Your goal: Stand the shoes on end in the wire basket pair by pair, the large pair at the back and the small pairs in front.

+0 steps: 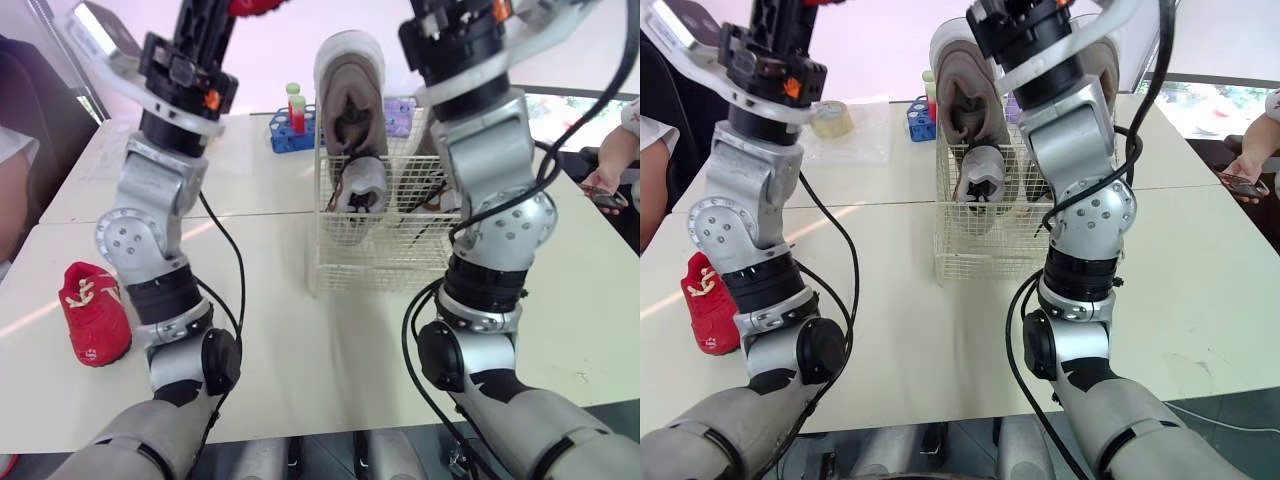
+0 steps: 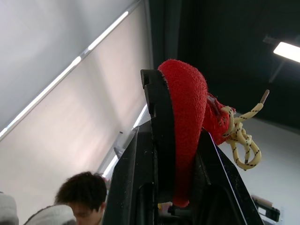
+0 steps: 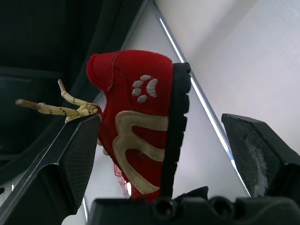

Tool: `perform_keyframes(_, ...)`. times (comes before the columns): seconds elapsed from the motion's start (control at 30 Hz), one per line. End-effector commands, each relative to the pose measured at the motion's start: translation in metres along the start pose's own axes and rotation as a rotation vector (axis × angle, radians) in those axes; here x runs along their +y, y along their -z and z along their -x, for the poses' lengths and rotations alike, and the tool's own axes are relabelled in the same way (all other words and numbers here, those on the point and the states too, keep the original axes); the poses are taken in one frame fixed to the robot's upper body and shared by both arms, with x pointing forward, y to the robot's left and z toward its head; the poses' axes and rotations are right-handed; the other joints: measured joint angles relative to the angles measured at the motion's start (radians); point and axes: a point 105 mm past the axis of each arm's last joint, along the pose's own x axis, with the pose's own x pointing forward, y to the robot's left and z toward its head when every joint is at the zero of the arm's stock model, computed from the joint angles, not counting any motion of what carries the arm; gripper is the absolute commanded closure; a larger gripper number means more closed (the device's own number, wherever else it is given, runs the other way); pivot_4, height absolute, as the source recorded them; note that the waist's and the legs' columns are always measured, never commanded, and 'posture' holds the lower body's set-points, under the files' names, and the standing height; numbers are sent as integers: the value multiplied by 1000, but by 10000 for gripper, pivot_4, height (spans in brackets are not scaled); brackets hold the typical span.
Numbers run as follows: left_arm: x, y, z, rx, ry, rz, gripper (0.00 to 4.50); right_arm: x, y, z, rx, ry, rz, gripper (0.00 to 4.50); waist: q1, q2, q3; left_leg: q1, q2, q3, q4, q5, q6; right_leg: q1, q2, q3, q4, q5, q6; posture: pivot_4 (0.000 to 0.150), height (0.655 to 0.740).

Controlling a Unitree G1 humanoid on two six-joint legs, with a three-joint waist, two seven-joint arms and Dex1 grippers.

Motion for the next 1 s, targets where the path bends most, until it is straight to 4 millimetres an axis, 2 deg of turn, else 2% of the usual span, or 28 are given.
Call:
perform_keyframes(0.03,-1,10,-1,29,-10,-21,42674,13,-5,-10,-28,-59,19,362,1,0,0,0,0,0,0,0,0,0,0,0,0,0,0,1500,7400)
perform_keyframes(0.1,3,19,1,60,-25,-30,42674,11,-2,-10,-22,-58,23,362,1,0,0,0,0,0,0,0,0,0,0,0,0,0,0,1500,7400)
perform_keyframes(0.23,4,21,3,54,-29,-26,42674,9,0,-7,-12,-48,36,362,1,0,0,0,0,0,0,0,0,0,0,0,0,0,0,1500,7400)
perform_keyframes(0.33,4,21,3,61,-28,-28,42674,6,-2,-5,-16,-38,48,8460,1,0,0,0,0,0,0,0,0,0,0,0,-1,0,0,1500,7400)
perform_keyframes(0.4,4,23,4,74,-30,-30,42674,6,-3,-4,-12,-41,60,17109,1,0,0,0,0,0,0,0,0,0,0,0,-1,0,0,1500,7400)
perform_keyframes(0.47,4,25,4,93,-34,-37,42674,5,-3,-3,-6,-41,72,27671,1,0,0,0,0,0,0,0,0,0,0,0,-1,0,0,1500,7400)
perform_keyframes(0.53,7,29,5,123,-52,-65,42674,3,-2,-2,11,-35,86,35712,1,0,0,0,0,0,0,0,0,0,0,0,-1,0,0,1500,7400)
perform_keyframes(0.6,9,30,6,142,-64,-82,42674,2,-2,-1,25,-34,100,39639,1,0,0,0,0,0,0,0,0,0,0,0,-1,0,0,1500,7400)
perform_keyframes(0.67,9,34,10,180,-74,-106,32036,0,-5,1,47,-45,140,39743,1,0,0,0,0,0,0,0,0,0,0,0,-1,0,0,1500,7400)
perform_keyframes(0.77,13,43,21,306,-135,-224,19290,-5,-22,4,105,-80,244,39743,2,0,0,0,0,0,0,0,0,1,0,0,-1,0,0,1500,7400)
perform_keyframes(0.87,11,52,42,488,-179,-368,19290,-9,-48,18,266,-144,389,39743,3,0,1,0,0,0,-1,0,1,1,0,0,-3,-1,-2,1500,7400)
perform_keyframes(1.0,2,49,61,629,-191,-471,19290,-15,-82,35,470,-179,506,39743,2,1,1,-1,1,0,-3,-1,2,3,-2,0,-11,-2,-4,1500,7400)
